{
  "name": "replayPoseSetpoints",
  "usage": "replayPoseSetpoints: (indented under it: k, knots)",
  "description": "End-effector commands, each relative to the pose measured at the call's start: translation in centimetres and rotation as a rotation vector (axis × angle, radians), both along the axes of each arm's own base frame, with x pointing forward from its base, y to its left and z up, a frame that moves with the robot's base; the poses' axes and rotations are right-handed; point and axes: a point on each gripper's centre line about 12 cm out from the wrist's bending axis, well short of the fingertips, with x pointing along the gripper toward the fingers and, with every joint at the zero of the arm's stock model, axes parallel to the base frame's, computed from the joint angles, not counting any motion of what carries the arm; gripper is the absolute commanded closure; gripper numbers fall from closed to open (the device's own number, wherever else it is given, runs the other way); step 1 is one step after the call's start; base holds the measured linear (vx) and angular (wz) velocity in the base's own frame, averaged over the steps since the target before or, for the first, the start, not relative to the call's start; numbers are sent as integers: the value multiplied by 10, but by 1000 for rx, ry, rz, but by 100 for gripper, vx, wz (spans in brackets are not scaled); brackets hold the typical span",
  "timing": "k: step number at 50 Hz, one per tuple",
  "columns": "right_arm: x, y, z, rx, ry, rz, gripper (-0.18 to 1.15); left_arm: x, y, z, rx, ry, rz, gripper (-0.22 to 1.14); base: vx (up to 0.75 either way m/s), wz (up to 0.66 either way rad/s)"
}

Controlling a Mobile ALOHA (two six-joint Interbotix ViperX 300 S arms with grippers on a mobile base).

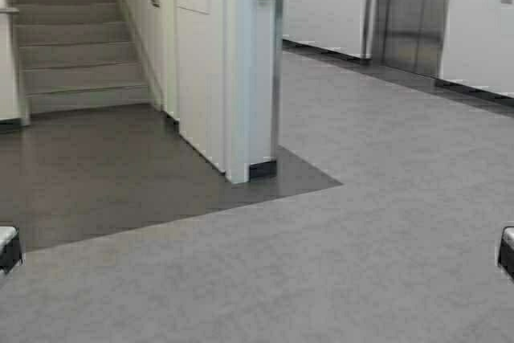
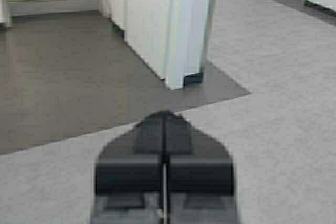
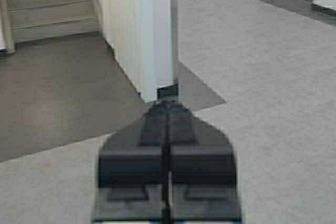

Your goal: Navigate to elevator, push the call button, then enter the elevator

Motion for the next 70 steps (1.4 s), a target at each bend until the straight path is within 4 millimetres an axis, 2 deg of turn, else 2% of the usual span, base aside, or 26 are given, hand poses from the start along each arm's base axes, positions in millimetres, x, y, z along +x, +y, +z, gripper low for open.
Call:
replayPoseSetpoints:
  k: [1,15,21,41,48,61,70]
  knots:
    - [1,0,13,5,-41,-1,92,1,0,12,-20,-43,-3,89,73,-22]
    - [2,0,6,11,-18,-1,92,3,-1,5,-21,-18,-4,89,77,-34]
    - [2,0,8,16,-22,0,92,3,-1,11,-25,-38,-5,89,77,-23]
    - [6,0,4,22,-3,0,92,0,-1,11,-17,-44,-7,89,77,-22]
    - [9,0,10,45,-17,1,92,-1,-1,13,-15,-54,-6,89,76,-27]
    - [8,0,7,54,-9,2,92,-3,-1,7,-9,-41,-7,89,78,-30]
    - [9,0,10,51,-17,2,92,0,-1,12,-10,-63,-9,89,77,-10]
